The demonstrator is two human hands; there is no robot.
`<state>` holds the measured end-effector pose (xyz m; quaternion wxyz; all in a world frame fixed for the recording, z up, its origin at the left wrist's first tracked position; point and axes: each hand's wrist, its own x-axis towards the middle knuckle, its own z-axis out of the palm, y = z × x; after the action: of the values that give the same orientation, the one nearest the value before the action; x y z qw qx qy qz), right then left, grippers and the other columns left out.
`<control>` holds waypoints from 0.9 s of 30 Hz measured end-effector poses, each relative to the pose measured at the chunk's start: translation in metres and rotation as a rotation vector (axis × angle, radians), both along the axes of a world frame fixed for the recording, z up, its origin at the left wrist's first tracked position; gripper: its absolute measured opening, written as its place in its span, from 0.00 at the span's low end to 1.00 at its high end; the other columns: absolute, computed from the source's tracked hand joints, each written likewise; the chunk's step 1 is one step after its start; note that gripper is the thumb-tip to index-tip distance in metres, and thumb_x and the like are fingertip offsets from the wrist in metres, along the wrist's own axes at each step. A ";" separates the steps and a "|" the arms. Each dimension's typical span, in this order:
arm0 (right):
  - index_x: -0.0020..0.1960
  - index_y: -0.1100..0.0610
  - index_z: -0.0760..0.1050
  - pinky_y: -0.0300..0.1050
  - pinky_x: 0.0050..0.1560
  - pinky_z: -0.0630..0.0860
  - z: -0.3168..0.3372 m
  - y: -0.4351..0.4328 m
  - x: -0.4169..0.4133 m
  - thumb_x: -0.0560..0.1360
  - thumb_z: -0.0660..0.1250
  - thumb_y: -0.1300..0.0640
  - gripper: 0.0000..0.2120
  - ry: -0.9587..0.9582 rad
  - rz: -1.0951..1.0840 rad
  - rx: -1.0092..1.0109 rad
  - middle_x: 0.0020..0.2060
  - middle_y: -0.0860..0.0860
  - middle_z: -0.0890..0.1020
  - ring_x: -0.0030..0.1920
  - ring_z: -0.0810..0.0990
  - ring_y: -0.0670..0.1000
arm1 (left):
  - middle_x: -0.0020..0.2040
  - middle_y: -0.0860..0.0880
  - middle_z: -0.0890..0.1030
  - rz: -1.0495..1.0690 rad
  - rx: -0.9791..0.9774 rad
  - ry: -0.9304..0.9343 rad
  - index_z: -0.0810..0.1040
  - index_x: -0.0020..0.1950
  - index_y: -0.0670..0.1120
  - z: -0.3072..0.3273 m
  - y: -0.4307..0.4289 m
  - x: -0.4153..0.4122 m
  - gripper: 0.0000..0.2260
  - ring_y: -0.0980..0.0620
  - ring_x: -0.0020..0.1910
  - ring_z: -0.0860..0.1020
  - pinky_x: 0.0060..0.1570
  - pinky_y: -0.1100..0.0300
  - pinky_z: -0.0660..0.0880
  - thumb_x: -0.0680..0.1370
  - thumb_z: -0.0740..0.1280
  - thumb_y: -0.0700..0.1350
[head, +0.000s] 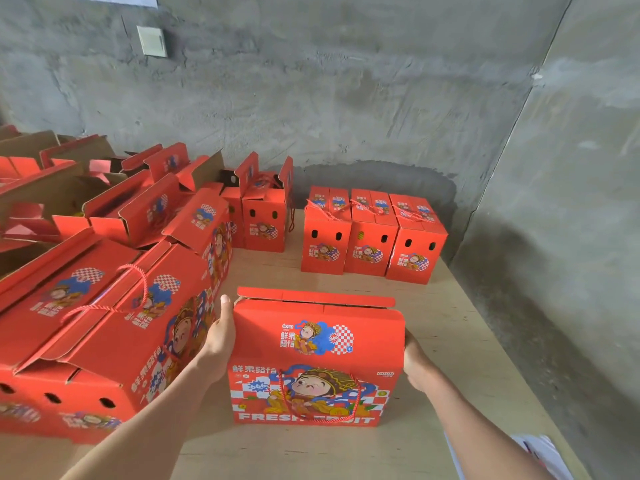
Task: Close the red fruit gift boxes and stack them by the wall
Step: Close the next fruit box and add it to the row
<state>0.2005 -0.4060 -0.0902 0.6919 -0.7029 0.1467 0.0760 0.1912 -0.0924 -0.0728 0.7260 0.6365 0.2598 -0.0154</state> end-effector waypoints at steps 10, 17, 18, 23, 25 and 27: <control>0.43 0.54 0.81 0.41 0.27 0.77 0.013 0.011 -0.016 0.83 0.51 0.47 0.23 0.030 -0.023 0.052 0.36 0.54 0.85 0.33 0.84 0.52 | 0.44 0.47 0.78 -0.051 -0.054 0.001 0.67 0.70 0.46 0.001 0.003 -0.002 0.37 0.47 0.44 0.79 0.45 0.51 0.77 0.74 0.48 0.72; 0.43 0.54 0.80 0.40 0.26 0.76 0.014 0.012 -0.018 0.83 0.51 0.48 0.22 0.031 -0.039 0.051 0.34 0.53 0.85 0.31 0.84 0.50 | 0.47 0.44 0.77 -0.068 -0.055 0.012 0.65 0.72 0.43 0.004 0.003 -0.005 0.39 0.45 0.45 0.78 0.44 0.51 0.77 0.74 0.48 0.72; 0.44 0.54 0.79 0.40 0.26 0.76 0.014 0.012 -0.019 0.83 0.51 0.48 0.22 0.030 -0.035 0.046 0.34 0.53 0.85 0.31 0.84 0.50 | 0.47 0.44 0.77 -0.073 -0.051 0.020 0.65 0.72 0.43 0.003 0.004 -0.006 0.39 0.45 0.45 0.78 0.43 0.52 0.77 0.74 0.48 0.72; 0.43 0.54 0.79 0.41 0.26 0.76 0.014 0.011 -0.027 0.83 0.51 0.48 0.22 0.038 -0.022 0.044 0.33 0.53 0.85 0.31 0.84 0.50 | 0.60 0.38 0.76 -0.086 -0.052 0.039 0.63 0.73 0.41 0.001 0.004 -0.015 0.42 0.43 0.48 0.79 0.48 0.50 0.77 0.74 0.48 0.72; 0.42 0.55 0.79 0.40 0.25 0.76 0.013 0.010 -0.032 0.83 0.51 0.48 0.22 0.038 -0.019 0.043 0.33 0.52 0.85 0.30 0.83 0.49 | 0.55 0.39 0.78 -0.085 -0.060 0.042 0.64 0.72 0.40 0.001 0.004 -0.022 0.41 0.43 0.47 0.79 0.45 0.51 0.77 0.74 0.48 0.72; 0.43 0.55 0.79 0.41 0.25 0.76 0.012 0.009 -0.039 0.83 0.51 0.49 0.21 0.024 -0.020 0.046 0.33 0.53 0.85 0.30 0.83 0.50 | 0.49 0.41 0.79 -0.092 -0.066 0.036 0.66 0.71 0.41 0.001 0.003 -0.030 0.40 0.44 0.46 0.80 0.40 0.54 0.77 0.74 0.47 0.72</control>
<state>0.1612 -0.3970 -0.0779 0.7069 -0.6842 0.1602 0.0810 0.1613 -0.0892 -0.0719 0.7404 0.6231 0.2427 -0.0685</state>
